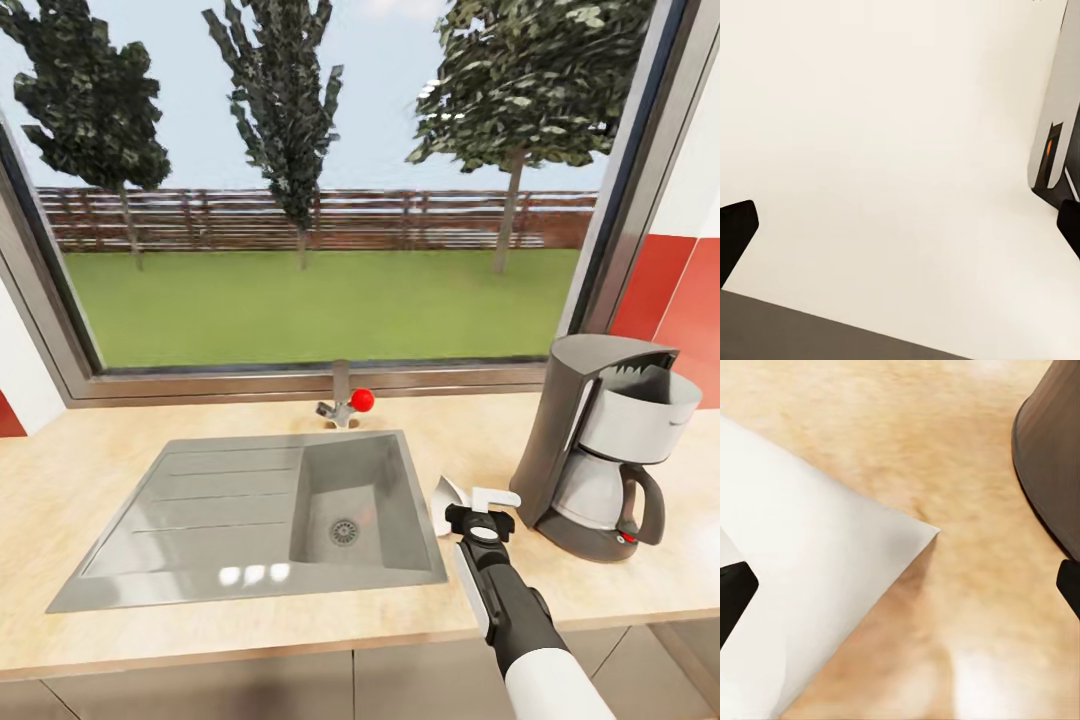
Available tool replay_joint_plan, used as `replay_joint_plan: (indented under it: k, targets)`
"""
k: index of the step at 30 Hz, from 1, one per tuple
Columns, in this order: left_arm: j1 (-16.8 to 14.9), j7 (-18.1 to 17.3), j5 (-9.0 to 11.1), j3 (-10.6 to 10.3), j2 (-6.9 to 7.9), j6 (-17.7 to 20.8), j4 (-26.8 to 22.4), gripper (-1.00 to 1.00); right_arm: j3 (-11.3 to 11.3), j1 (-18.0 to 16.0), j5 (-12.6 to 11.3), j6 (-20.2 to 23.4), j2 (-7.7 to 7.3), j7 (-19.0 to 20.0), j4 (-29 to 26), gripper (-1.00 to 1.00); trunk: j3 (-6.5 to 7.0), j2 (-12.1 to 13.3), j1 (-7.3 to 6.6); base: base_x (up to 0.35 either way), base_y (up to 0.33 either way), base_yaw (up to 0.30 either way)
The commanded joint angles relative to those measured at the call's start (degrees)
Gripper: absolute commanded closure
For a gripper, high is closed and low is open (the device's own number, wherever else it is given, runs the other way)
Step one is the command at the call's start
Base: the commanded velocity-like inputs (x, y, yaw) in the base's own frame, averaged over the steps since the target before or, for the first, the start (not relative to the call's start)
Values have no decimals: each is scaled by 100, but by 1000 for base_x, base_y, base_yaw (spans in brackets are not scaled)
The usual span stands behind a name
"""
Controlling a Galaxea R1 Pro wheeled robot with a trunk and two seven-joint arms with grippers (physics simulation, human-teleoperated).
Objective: Set up a coffee station on the kitchen countertop: keep the coffee maker on the countertop, move the bottle of coffee from the kitchen shelf to the counter next to the coffee maker, place a paper coffee filter on top of the coffee maker, put the saucer next to the coffee maker with the coffee cup on the saucer, and place the electric kettle next to the coffee maker.
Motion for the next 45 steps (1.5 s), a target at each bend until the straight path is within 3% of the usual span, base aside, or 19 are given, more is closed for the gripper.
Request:
replay_joint_plan:
  k: [1, 28, 29, 45]
  targets:
    - [-5, -1, 20, 18, 0, -35, 11, -100, -10, -4, 42, 47, 5, 3, -7, -100, -10, -10, 3, 13, -6, 0]
    - [13, -1, 20, 18, 0, -35, 11, -100, -8, -4, 42, 30, 5, -6, 12, -100, -10, -10, 3, 47, 0, 0]
    - [13, -1, 20, 18, 0, -35, 12, -100, -9, -4, 42, 29, 5, -6, 12, 100, -10, -10, 3, 79, 0, 0]
    - [74, -1, 20, 18, 9, -42, 11, -100, -10, -4, 42, 29, -4, -6, 12, 100, -10, -10, 3, 8, 0, 0]
